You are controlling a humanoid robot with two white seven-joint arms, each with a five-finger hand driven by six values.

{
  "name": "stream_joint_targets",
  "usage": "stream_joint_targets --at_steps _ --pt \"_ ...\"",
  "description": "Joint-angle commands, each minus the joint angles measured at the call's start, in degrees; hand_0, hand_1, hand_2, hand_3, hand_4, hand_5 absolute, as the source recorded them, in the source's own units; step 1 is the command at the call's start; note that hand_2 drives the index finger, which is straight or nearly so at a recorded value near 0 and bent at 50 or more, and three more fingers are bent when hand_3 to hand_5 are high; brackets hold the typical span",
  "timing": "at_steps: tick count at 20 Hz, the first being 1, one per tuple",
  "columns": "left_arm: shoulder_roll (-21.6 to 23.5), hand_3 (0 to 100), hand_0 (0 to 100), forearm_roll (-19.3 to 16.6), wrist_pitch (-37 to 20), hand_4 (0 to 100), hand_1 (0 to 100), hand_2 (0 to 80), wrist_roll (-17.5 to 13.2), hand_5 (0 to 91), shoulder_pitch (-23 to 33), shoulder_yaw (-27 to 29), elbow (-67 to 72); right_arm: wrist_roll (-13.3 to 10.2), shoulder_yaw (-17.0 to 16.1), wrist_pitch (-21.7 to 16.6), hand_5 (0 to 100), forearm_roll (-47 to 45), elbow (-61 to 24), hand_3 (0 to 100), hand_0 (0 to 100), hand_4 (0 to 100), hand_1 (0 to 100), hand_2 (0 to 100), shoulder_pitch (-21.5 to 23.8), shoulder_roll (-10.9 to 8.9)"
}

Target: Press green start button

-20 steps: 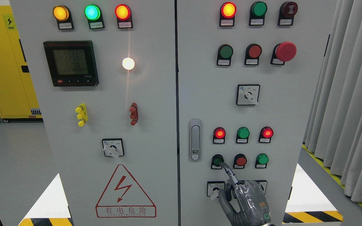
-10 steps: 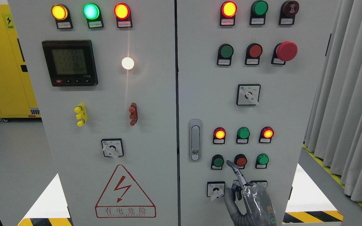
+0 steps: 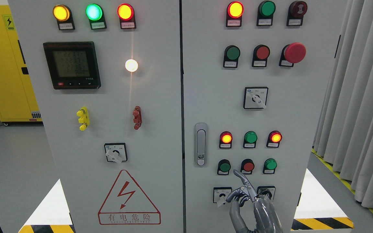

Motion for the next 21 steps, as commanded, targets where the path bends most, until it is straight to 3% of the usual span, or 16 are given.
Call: stream_joint_targets --at_steps 1,4,10,21 --pt "0.0 0 12 0.0 0.02 0 56 0.0 0.02 0.0 -0.01 0.0 0.02 1.77 3.14 0.48 22 -9.22 -6.54 18 84 25 68 0 3.3 -1.09" --pt "0.0 0 12 0.0 0.02 0 56 0.0 0.02 0.0 -0.01 0.0 0.02 1.95 3.58 0.57 15 -11.15 -7.6 12 66 19 64 0 5.67 -1.01" --pt "0.0 0 12 0.0 0.02 0 56 0.0 0.02 0.0 -0.01 0.0 -0.07 1.95 5.08 1.1 12 -13.62 -8.57 8 53 15 62 0 7.7 -1.09" --pt "0.0 0 12 0.0 0.02 0 56 0.0 0.02 0.0 0.08 0.0 0.02 1.95 5.08 1.71 11 -13.71 -8.57 8 48 15 62 0 7.7 -1.09"
